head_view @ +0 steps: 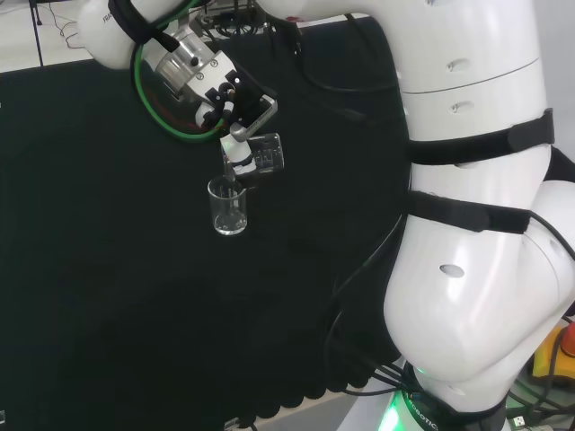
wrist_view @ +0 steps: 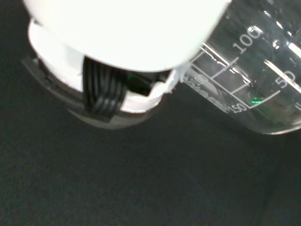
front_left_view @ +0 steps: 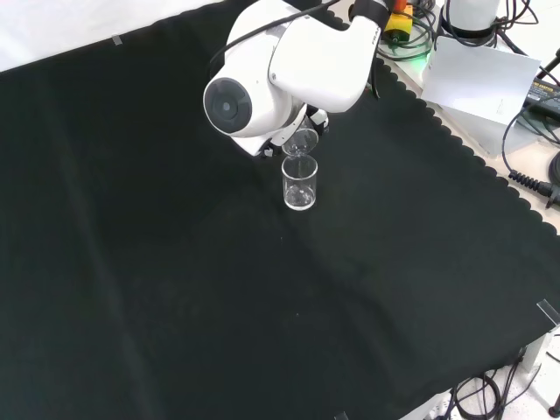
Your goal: Pour the water from the handheld beaker into the one on the table.
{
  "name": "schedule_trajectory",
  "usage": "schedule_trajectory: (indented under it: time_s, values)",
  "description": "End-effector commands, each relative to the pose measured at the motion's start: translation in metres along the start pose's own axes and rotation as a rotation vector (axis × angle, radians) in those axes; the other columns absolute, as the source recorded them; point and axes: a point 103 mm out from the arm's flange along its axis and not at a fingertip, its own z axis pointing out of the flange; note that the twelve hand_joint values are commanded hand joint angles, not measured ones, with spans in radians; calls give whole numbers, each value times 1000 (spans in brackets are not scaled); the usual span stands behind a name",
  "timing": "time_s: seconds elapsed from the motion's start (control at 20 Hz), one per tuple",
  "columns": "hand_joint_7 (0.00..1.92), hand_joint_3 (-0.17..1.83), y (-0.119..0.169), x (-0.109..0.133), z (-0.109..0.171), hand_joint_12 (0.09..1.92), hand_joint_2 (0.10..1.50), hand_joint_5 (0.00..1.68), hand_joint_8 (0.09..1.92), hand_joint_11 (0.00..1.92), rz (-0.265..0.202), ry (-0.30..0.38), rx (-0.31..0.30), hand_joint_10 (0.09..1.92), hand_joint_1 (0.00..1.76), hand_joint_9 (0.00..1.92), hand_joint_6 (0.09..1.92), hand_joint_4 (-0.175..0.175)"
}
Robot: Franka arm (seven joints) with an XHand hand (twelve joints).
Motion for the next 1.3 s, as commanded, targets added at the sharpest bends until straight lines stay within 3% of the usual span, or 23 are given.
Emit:
schedule_trajectory:
  time_s: [0.05, 0.6, 0.85, 1.3]
  values:
    - [1264, 851, 2, 0, 0, 809, 569, 1209, 822, 1187, -2, -1, 13, 809, 1313, 1530, 844, -175]
    - [1264, 853, 1, 7, -1, 813, 568, 1209, 823, 1187, 8, 2, 12, 804, 1313, 1535, 845, -175]
    - [1264, 855, 4, -2, 4, 813, 567, 1209, 823, 1191, -11, 36, -2, 802, 1313, 1536, 846, -175]
    - [1264, 857, 4, 4, -5, 810, 566, 1209, 824, 1193, -21, 3, -4, 799, 1313, 1535, 847, -175]
